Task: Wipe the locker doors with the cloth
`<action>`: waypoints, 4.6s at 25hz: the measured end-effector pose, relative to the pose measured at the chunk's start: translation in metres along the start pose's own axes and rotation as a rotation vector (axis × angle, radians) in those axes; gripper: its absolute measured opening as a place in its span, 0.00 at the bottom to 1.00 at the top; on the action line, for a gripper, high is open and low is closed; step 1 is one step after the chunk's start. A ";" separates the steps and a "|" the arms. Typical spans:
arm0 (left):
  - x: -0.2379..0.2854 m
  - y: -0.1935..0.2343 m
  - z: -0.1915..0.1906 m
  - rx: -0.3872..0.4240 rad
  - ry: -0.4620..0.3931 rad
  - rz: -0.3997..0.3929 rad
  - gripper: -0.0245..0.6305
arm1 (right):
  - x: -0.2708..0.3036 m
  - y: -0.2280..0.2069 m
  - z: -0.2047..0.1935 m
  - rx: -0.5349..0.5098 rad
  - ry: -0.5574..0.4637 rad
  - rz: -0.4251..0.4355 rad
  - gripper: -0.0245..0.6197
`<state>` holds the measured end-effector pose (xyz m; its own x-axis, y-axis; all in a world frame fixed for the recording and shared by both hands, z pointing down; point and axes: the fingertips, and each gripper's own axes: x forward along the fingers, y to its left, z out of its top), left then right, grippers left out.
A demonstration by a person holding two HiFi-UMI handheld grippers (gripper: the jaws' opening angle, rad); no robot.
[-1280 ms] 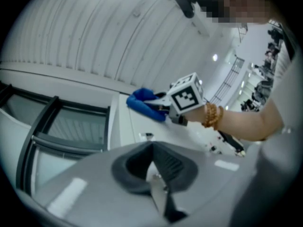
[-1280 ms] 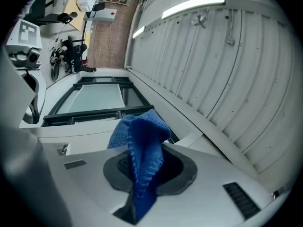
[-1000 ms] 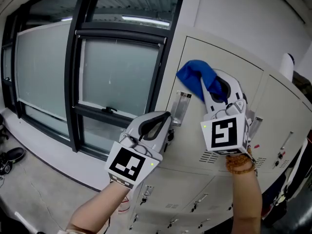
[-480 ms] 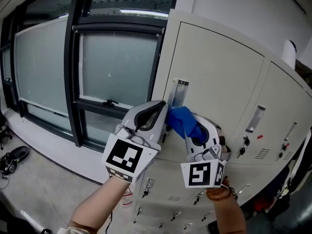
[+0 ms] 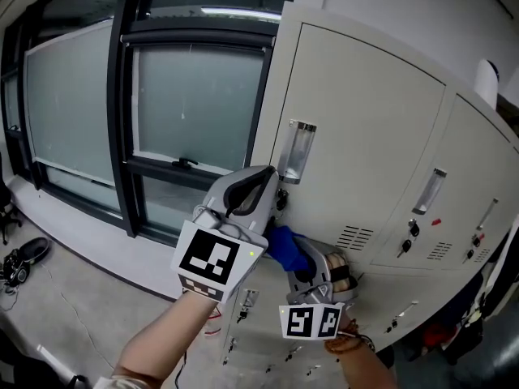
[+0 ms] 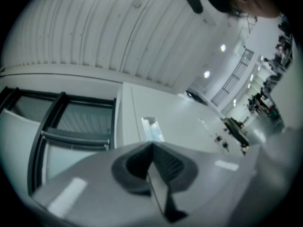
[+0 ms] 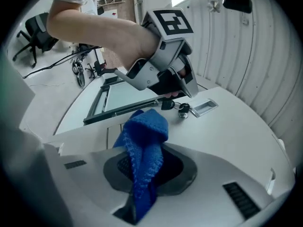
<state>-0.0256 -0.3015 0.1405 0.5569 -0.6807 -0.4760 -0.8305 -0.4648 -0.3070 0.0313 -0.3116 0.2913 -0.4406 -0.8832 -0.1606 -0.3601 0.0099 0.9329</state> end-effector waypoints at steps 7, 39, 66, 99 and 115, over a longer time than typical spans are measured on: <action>0.005 -0.011 -0.001 0.041 0.022 0.002 0.02 | -0.009 -0.044 -0.011 0.006 0.019 -0.084 0.12; 0.089 -0.087 0.079 0.137 -0.089 -0.136 0.04 | -0.051 -0.226 -0.059 -0.112 0.084 -0.297 0.11; 0.064 -0.073 0.090 0.102 -0.126 -0.126 0.04 | -0.029 -0.284 -0.030 -0.144 0.149 -0.362 0.12; 0.022 -0.007 0.048 0.093 -0.039 0.004 0.04 | -0.015 -0.003 -0.030 -0.591 0.068 -0.040 0.11; 0.016 0.016 0.061 0.121 -0.053 0.032 0.04 | 0.043 -0.308 0.087 -0.377 0.023 -0.335 0.11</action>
<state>-0.0304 -0.2851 0.0773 0.5312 -0.6615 -0.5293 -0.8451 -0.3693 -0.3866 0.0515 -0.3123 -0.0309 -0.3316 -0.8192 -0.4678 -0.1548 -0.4419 0.8836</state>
